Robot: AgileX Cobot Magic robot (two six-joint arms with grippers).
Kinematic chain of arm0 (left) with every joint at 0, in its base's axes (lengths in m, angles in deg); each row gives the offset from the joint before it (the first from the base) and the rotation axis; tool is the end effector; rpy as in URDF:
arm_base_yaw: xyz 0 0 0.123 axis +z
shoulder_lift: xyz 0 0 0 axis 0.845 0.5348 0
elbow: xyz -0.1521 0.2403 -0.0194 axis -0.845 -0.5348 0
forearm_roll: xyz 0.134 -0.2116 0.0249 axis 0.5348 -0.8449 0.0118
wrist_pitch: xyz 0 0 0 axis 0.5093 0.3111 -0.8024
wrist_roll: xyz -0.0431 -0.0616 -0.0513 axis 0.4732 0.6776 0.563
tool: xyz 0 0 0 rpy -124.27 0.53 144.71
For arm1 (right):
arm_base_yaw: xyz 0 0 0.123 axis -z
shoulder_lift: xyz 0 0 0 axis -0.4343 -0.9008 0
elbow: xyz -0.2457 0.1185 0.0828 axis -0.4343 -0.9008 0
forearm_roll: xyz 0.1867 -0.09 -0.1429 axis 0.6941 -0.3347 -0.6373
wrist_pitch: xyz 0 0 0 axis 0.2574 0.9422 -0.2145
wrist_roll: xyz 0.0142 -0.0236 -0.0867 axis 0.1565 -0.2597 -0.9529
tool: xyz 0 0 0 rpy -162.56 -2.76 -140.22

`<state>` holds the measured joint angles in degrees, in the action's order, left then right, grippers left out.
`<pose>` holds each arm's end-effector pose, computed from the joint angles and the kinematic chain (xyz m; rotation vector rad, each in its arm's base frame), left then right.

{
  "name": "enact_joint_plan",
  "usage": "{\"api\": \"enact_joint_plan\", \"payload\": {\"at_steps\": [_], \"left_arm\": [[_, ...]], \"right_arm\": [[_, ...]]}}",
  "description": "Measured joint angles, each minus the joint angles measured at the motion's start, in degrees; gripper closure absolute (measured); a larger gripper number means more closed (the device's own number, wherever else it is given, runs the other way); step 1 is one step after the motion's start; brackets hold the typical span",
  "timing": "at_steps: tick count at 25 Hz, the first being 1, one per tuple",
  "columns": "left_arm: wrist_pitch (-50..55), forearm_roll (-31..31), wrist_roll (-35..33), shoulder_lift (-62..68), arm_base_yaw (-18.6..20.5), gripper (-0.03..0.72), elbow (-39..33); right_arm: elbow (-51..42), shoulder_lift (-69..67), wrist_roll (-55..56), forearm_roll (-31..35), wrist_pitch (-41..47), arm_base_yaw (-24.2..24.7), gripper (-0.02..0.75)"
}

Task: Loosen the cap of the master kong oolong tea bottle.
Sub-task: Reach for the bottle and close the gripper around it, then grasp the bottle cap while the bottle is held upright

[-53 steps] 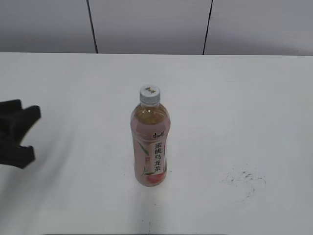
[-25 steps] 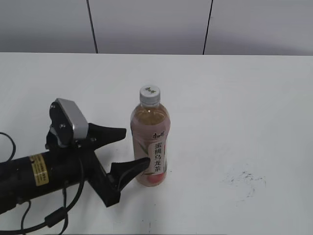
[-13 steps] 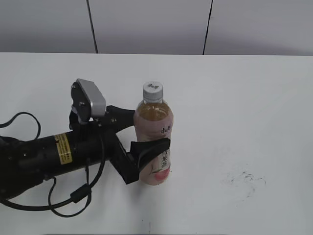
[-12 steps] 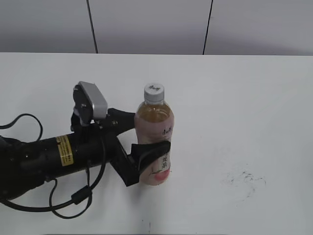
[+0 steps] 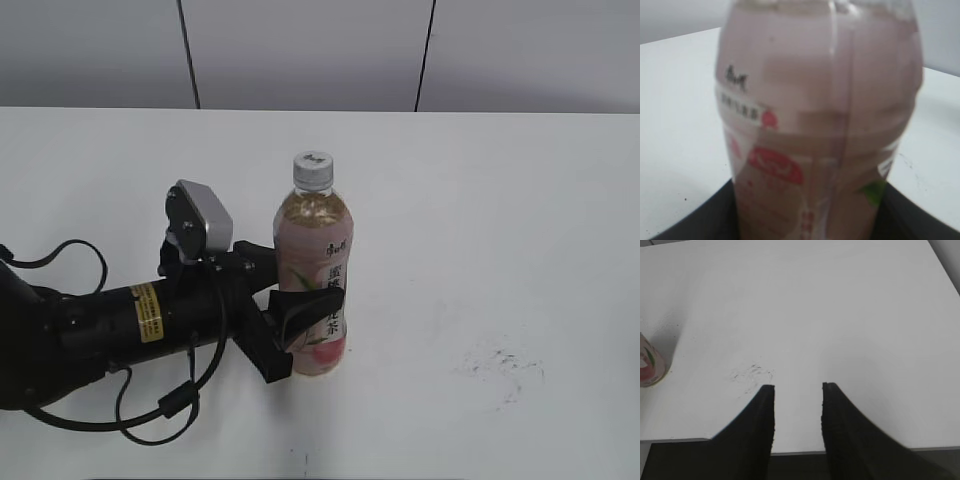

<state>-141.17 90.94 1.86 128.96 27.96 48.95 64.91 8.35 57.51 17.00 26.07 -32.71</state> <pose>0.2384 -0.1957 0.0949 0.8955 1.6503 -0.9129 -0.0059 0.0005 0.2785 -0.0656 2.0783 0.1284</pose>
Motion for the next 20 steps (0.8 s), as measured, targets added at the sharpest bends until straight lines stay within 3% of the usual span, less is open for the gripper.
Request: {"api": "enact_joint_plan", "payload": {"at_steps": [5,11,17,20], "left_arm": [[0.0,1.12,-0.24,0.0,0.0,0.309,0.04],[0.0,2.73,-2.84,0.0,0.0,0.309,0.04],[-0.09,5.08,-4.98,0.0,0.0,0.309,0.04],[-0.12,5.24,-5.21,0.0,0.0,0.309,0.04]], "right_arm": [[0.25,-8.47,-6.13,7.99,-3.64,0.0,0.489],[2.46,-28.11,-17.28,21.91,-9.86,0.0,0.489],[13.52,-54.34,-28.4,33.87,-7.67,-0.06,0.489],[20.84,-63.44,-30.43,36.7,-6.38,-2.62,0.489]]}}
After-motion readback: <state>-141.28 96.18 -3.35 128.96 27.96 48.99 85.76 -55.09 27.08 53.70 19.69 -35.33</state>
